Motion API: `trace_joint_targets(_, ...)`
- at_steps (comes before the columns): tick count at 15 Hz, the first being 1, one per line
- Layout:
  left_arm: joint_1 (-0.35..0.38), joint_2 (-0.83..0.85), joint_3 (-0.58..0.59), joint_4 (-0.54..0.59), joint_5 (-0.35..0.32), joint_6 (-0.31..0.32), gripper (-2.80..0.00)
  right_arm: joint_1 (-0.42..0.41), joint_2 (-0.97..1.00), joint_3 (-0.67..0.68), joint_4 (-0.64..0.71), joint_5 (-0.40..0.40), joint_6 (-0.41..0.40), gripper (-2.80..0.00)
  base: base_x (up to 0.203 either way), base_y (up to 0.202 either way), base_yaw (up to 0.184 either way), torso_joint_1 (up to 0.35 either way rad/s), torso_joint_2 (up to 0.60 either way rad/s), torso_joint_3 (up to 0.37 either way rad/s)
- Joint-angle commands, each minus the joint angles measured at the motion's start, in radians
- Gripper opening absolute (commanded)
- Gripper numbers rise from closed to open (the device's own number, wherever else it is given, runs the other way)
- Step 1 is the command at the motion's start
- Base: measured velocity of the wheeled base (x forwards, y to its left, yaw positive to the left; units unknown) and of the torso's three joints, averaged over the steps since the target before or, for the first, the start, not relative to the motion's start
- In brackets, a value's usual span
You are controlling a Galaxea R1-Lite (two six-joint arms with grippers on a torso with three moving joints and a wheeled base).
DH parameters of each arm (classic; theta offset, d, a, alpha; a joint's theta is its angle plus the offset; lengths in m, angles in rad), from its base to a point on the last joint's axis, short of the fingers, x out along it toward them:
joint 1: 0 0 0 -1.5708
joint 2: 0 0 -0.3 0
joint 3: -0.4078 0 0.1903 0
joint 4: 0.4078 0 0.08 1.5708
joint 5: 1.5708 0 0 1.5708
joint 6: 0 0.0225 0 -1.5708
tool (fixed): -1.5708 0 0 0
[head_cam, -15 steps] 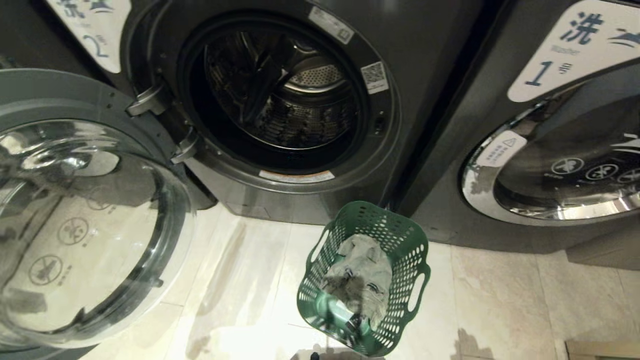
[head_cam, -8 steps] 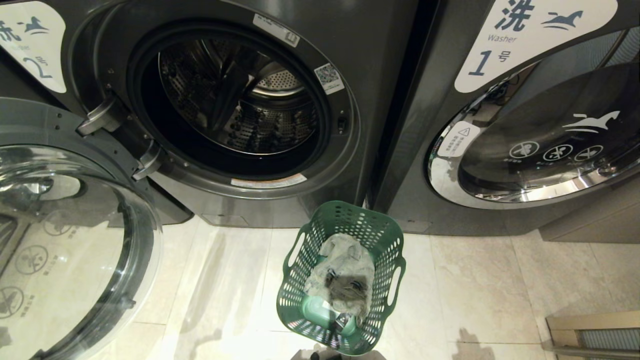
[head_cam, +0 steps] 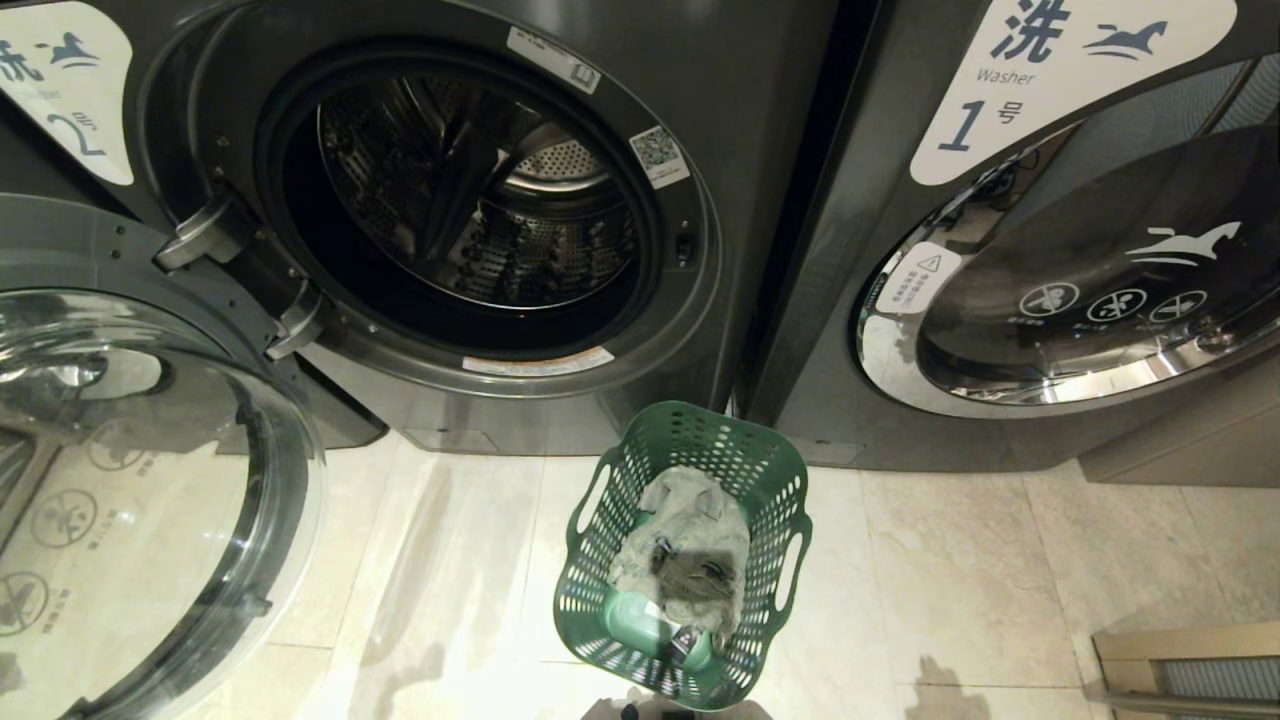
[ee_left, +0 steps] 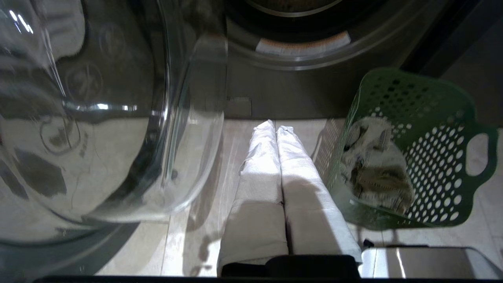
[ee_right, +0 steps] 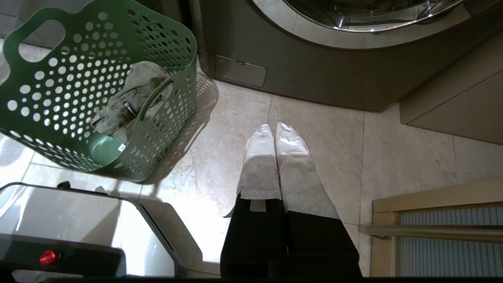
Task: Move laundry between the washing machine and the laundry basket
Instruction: Close the washing machine door with the left hand
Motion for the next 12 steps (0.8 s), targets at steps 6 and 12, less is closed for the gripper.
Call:
trace_joint_targets(6, -0.016, 0.518, -0.728, 0.042, 0.006, -0.006, -2.80, 0.000, 0.002, 0.000, 0.000, -0.001, 0.011, -2.80, 0.000, 0.000, 0.000, 0.000, 0.00, 0.000)
trace_joint_targets(12, 0.165, 1.250, -1.300, 0.043, 0.142, -0.158, -2.80, 0.000, 0.002, 0.000, -0.005, -0.024, 0.086, -2.80, 0.000, 0.000, 0.000, 0.000, 0.00, 0.000)
